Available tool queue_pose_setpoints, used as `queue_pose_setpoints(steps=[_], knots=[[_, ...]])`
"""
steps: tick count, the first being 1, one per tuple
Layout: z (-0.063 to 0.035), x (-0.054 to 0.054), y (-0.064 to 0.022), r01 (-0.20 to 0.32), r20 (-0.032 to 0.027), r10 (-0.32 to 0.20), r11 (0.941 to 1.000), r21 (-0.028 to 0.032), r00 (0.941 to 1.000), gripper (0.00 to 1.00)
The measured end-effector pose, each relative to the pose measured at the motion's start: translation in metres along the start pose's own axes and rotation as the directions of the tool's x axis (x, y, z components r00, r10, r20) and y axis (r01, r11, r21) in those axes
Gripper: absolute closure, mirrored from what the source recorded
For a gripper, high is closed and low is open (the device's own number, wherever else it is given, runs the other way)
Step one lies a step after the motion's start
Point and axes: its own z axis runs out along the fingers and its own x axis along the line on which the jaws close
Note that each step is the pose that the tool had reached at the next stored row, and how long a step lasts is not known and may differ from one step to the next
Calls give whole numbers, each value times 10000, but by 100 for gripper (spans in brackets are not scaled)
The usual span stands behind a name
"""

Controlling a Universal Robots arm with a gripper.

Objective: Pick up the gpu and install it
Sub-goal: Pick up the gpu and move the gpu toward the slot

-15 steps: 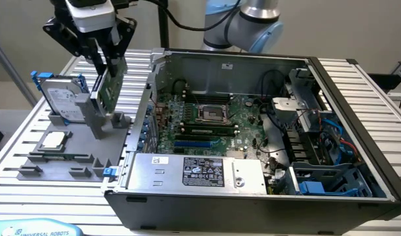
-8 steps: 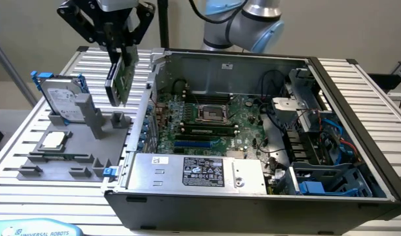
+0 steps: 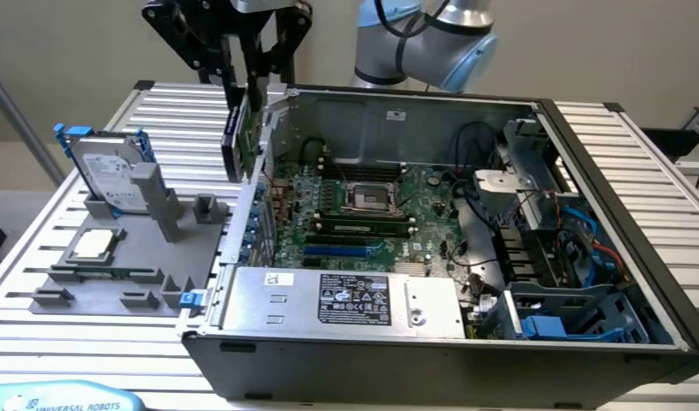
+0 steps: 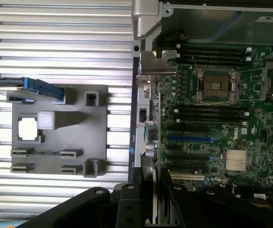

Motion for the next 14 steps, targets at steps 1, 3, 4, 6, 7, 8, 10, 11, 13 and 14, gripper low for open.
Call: queue_pose_setpoints(steps=[1, 3, 4, 6, 7, 8, 10, 11, 13, 14], knots=[[-1, -45, -1, -1, -11, 1, 10000, 25, 10000, 73], [1, -136, -2, -1, -23, 1, 10000, 88, 10000, 73], [4, -181, -3, -2, -27, 2, 9999, 134, 10000, 73], [10, -271, -4, -2, -35, 3, 9998, 222, 10000, 73], [14, -318, -5, -2, -37, 3, 9997, 259, 10000, 73], [23, -364, -6, -3, -37, 4, 9996, 280, 10000, 73], [46, -455, -8, -3, -38, 4, 9996, 294, 10000, 73], [60, -502, -9, -2, -37, 3, 9996, 295, 10000, 73], [90, -592, -10, -3, -37, 4, 9996, 298, 10000, 73], [107, -637, -9, -3, -37, 4, 9996, 300, 10000, 73]])
